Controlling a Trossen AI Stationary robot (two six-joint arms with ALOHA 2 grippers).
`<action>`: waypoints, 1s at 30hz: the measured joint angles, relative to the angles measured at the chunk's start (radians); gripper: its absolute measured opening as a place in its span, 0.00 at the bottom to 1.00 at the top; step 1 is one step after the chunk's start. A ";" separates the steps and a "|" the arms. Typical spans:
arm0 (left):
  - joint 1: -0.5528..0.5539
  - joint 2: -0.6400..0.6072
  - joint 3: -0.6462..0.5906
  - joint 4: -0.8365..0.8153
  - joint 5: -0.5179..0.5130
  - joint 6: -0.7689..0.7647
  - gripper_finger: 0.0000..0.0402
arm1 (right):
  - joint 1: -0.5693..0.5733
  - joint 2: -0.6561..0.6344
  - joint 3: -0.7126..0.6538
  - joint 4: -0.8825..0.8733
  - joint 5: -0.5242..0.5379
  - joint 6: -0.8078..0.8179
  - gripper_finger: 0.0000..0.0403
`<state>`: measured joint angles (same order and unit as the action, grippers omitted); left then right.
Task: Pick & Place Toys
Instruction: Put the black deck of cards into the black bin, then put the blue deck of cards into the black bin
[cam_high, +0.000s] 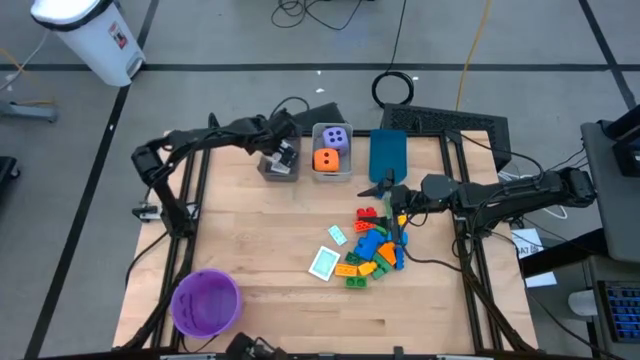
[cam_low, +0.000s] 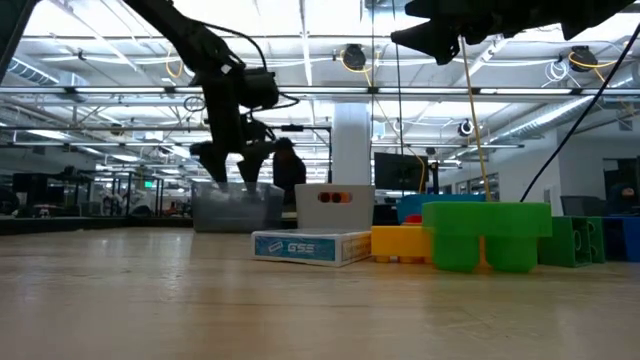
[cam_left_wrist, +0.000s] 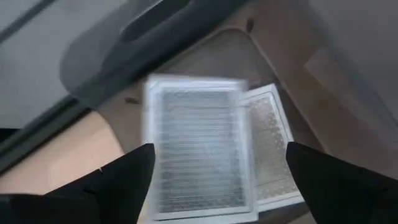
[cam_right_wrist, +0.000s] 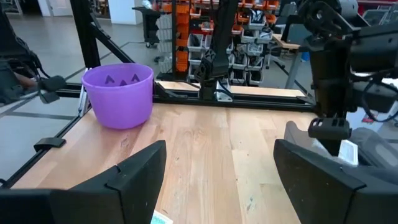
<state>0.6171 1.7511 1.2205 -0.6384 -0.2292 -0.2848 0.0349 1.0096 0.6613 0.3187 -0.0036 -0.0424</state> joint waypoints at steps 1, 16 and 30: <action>0.001 0.007 0.000 0.001 0.007 0.009 0.93 | 0.000 0.000 0.000 0.000 0.000 0.000 0.71; -0.030 -0.172 0.000 0.004 0.042 0.024 0.92 | 0.000 0.000 0.000 0.003 0.002 -0.004 0.71; -0.441 -0.302 0.001 0.064 0.095 -0.009 0.91 | 0.000 0.000 -0.001 -0.009 0.000 0.059 0.71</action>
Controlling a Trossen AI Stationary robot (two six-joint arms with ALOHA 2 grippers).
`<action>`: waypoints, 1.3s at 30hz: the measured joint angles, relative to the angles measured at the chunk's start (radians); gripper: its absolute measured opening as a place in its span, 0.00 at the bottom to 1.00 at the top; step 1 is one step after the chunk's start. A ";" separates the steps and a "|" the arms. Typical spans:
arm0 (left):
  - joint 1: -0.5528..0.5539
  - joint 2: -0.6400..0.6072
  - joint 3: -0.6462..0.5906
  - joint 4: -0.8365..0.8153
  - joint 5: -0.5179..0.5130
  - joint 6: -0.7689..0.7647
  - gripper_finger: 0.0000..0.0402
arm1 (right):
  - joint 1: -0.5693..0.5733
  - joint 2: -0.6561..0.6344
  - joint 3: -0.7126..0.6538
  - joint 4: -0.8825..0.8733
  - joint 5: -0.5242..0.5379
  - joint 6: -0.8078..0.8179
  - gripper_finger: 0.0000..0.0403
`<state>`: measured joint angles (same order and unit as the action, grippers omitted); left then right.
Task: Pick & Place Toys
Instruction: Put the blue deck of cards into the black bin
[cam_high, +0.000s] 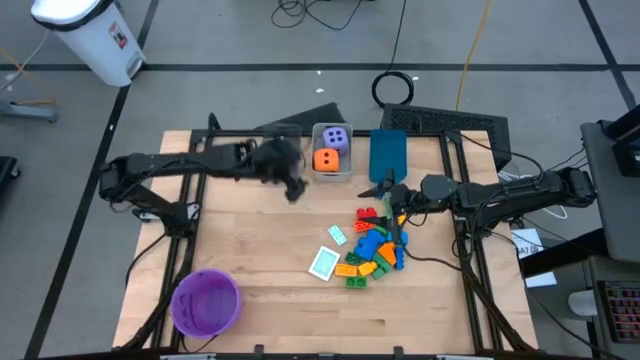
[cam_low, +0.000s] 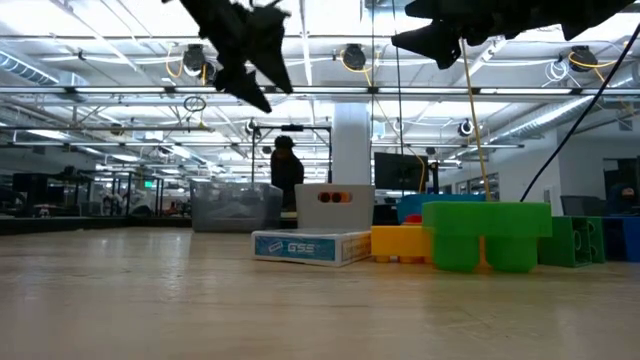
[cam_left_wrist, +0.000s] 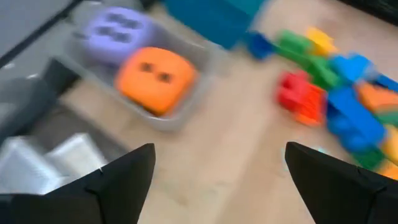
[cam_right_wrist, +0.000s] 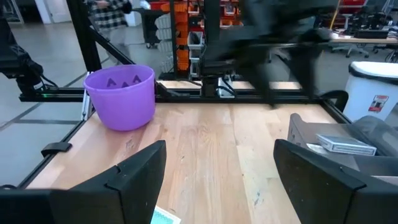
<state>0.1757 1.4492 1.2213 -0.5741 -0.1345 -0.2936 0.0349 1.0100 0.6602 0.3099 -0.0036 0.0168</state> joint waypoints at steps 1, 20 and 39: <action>-0.037 0.013 0.001 0.014 0.000 -0.003 0.91 | 0.000 0.000 -0.005 0.009 0.000 0.001 0.71; -0.407 0.423 0.000 0.345 0.066 0.148 0.88 | 0.007 0.027 -0.132 0.242 0.004 0.054 0.71; -0.389 0.505 0.003 0.251 0.172 0.039 0.16 | 0.096 0.039 -0.139 0.234 0.010 0.095 0.71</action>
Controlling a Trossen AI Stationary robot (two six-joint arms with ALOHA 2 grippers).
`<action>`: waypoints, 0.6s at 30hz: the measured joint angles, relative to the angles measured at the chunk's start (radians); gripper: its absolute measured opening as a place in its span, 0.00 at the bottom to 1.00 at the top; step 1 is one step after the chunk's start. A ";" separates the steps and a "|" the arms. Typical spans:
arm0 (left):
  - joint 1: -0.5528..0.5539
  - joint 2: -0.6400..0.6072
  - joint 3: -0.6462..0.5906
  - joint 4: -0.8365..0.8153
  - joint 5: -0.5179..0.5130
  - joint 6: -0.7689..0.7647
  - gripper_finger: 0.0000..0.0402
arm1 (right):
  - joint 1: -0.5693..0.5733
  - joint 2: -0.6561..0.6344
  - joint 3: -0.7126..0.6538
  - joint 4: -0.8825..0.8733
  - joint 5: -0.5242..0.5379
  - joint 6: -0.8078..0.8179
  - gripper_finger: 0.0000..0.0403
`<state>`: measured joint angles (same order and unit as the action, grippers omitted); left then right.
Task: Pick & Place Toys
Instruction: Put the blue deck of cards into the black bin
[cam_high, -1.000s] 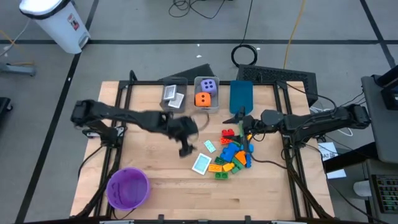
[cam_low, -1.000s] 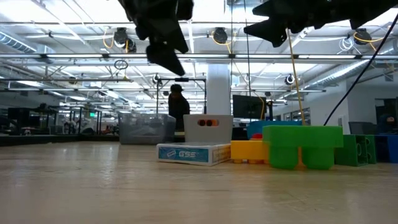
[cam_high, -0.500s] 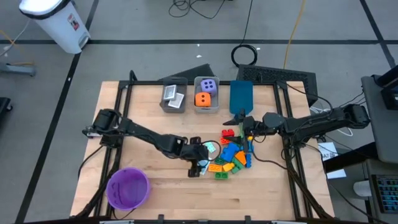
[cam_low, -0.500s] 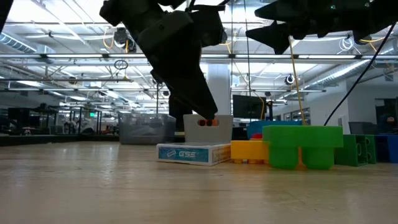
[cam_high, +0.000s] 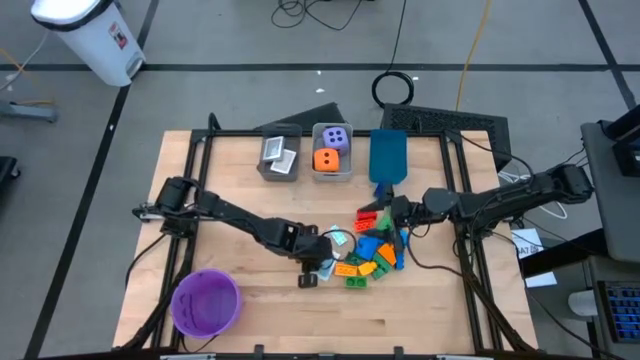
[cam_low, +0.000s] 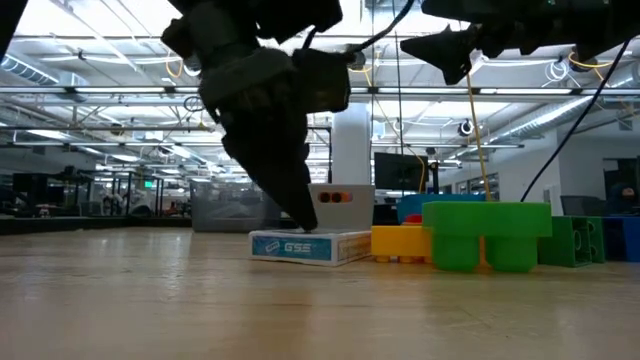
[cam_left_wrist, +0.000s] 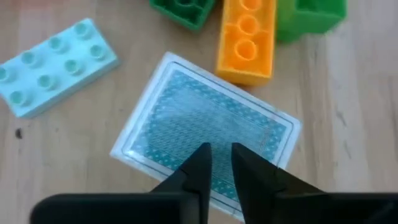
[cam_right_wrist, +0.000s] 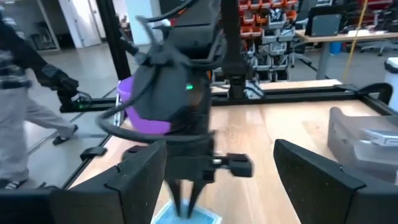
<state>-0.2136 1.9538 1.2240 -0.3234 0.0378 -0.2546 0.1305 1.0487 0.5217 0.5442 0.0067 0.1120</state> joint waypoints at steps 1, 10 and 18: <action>0.005 0.001 0.001 -0.025 0.007 -0.009 0.15 | 0.003 0.003 0.000 -0.002 0.000 0.000 0.71; 0.069 -0.041 -0.001 -0.230 -0.082 0.010 0.19 | 0.009 0.045 0.000 0.012 0.031 0.000 0.71; 0.115 -0.089 -0.005 -0.378 -0.093 -0.044 0.45 | 0.009 0.047 0.000 0.013 0.049 -0.004 0.71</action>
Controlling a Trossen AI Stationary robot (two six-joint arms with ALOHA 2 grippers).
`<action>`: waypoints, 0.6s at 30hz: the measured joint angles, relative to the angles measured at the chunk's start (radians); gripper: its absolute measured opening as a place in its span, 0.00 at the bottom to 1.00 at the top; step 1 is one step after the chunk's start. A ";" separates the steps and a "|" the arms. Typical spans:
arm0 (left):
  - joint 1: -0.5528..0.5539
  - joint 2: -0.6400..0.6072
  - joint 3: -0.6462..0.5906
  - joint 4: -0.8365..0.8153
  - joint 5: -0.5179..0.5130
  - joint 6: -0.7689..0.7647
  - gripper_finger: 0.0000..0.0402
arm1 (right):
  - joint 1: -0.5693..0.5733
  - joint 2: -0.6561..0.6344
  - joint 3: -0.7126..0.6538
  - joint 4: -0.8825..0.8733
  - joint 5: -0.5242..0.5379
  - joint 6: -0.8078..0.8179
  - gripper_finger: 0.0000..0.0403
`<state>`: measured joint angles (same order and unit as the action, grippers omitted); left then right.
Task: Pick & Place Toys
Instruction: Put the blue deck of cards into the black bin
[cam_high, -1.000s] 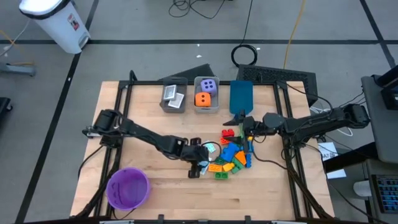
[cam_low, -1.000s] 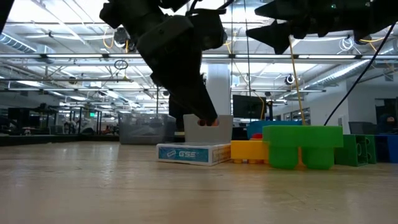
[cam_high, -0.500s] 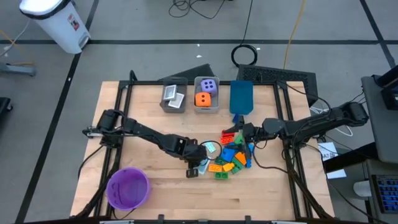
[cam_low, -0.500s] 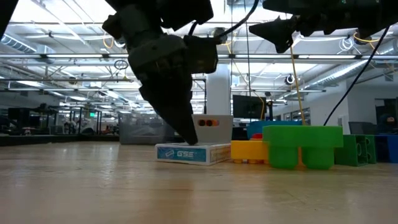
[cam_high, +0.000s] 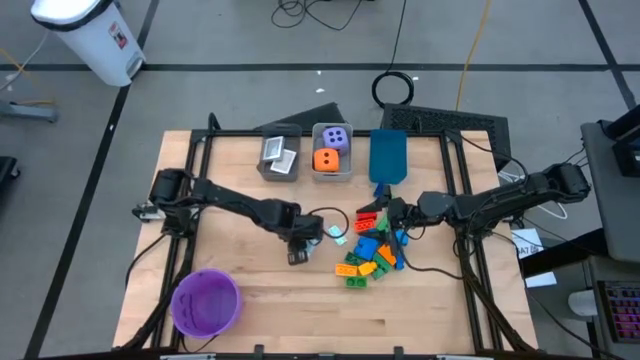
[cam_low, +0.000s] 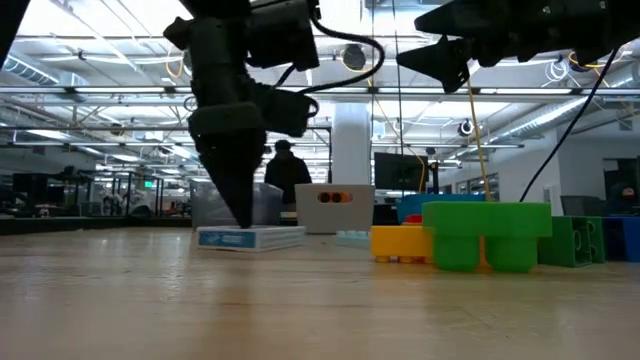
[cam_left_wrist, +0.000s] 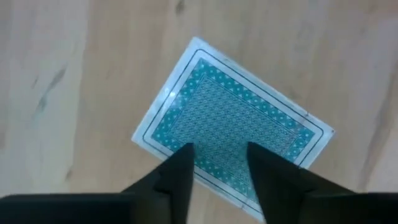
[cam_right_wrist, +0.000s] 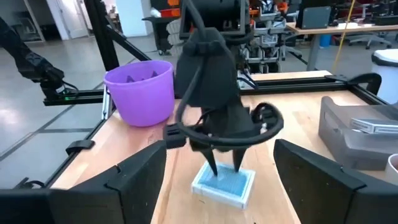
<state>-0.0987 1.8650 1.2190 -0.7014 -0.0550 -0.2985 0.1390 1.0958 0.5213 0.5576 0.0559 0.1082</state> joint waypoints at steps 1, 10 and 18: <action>0.006 -0.002 0.000 -0.013 -0.002 -0.016 0.49 | 0.000 0.000 0.000 0.000 0.000 0.000 0.71; 0.050 -0.003 0.005 -0.081 0.045 -0.097 0.85 | 0.000 0.000 0.000 0.000 0.000 -0.019 0.71; 0.060 -0.021 0.023 -0.082 0.112 -0.378 0.96 | 0.000 0.000 0.000 -0.009 -0.004 -0.016 0.71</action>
<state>-0.0387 1.8437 1.2415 -0.7834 0.0571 -0.6767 0.1390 1.0958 0.5213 0.5488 0.0521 0.0921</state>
